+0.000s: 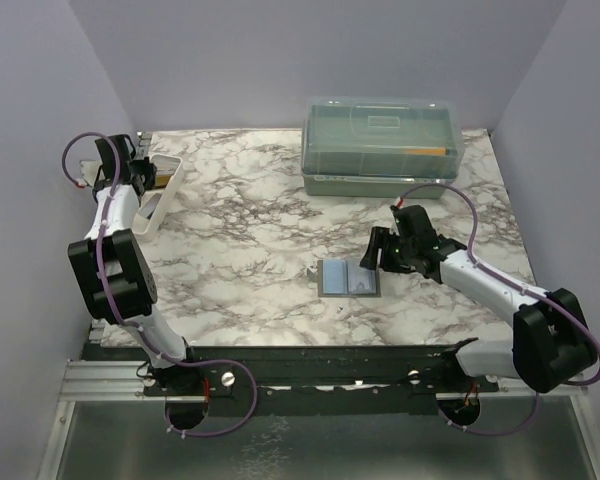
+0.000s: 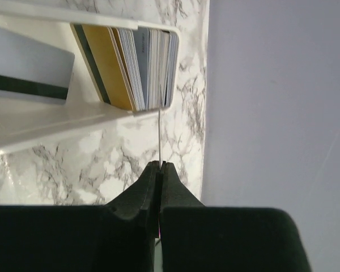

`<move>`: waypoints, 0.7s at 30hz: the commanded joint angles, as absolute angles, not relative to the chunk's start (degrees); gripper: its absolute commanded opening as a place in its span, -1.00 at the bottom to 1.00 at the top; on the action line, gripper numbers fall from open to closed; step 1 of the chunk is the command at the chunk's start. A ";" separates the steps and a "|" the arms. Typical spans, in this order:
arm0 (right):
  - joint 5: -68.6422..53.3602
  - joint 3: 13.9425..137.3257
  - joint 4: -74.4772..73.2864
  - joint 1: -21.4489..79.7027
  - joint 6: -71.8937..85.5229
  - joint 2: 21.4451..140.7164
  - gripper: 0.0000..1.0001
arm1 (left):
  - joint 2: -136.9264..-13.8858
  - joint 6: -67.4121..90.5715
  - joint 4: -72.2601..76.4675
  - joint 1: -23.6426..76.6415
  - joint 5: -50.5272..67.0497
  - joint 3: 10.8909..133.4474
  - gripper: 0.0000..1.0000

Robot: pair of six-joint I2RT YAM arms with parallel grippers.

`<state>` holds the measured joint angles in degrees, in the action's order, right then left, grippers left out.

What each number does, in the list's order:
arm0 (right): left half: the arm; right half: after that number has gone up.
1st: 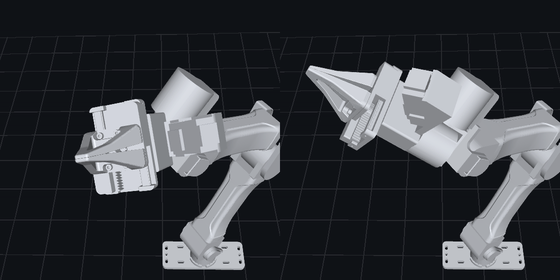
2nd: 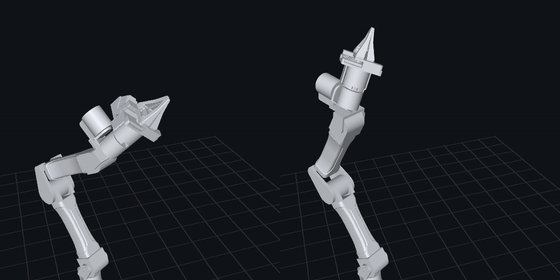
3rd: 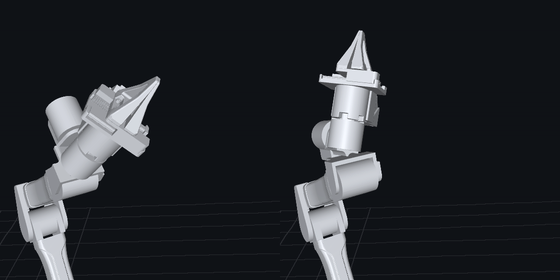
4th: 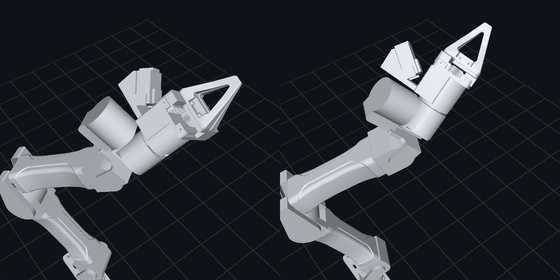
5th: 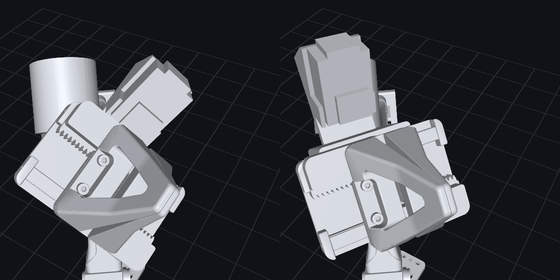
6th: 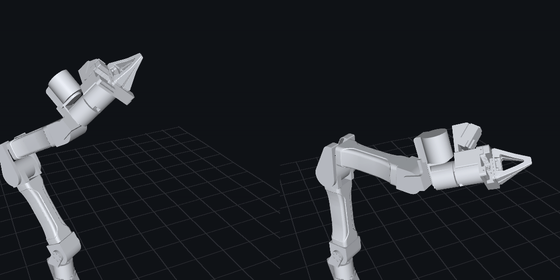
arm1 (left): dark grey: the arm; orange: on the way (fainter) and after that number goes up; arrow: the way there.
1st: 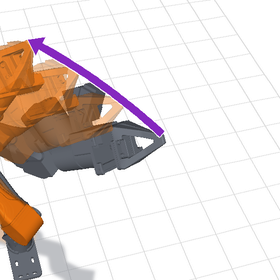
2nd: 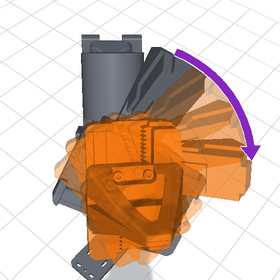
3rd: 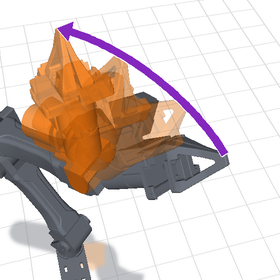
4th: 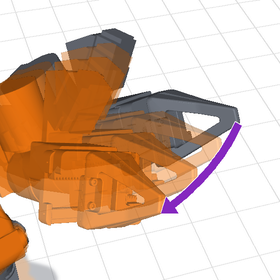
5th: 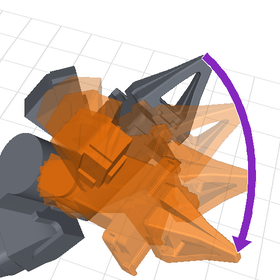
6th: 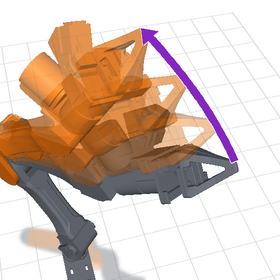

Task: Put the credit cards into the card holder
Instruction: Pick up the credit card from the storage box, then insert the credit card into the card holder.

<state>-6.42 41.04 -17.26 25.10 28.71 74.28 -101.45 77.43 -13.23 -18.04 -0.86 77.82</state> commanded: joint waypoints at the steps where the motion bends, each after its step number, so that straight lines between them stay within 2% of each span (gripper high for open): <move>1: -7.43 41.07 -18.23 24.87 29.19 77.22 0.35 | -95.09 72.93 -15.10 -14.25 7.17 73.82 -1.00; 7: -8.03 42.22 -19.44 24.87 29.82 80.37 0.38 | -89.57 59.18 -14.83 1.81 14.79 68.50 -1.00; 14: -6.05 40.62 -19.23 24.86 33.59 81.63 0.25 | -84.72 41.96 -7.39 17.42 30.71 59.03 -1.00; 21: -5.48 39.16 -18.96 24.87 35.45 83.28 -0.26 | -90.69 36.12 -3.22 26.80 51.27 54.08 -1.00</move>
<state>-6.94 40.77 -18.41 25.08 33.63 82.19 -86.89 42.83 -7.01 22.96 35.57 55.00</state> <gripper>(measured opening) 0.421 0.018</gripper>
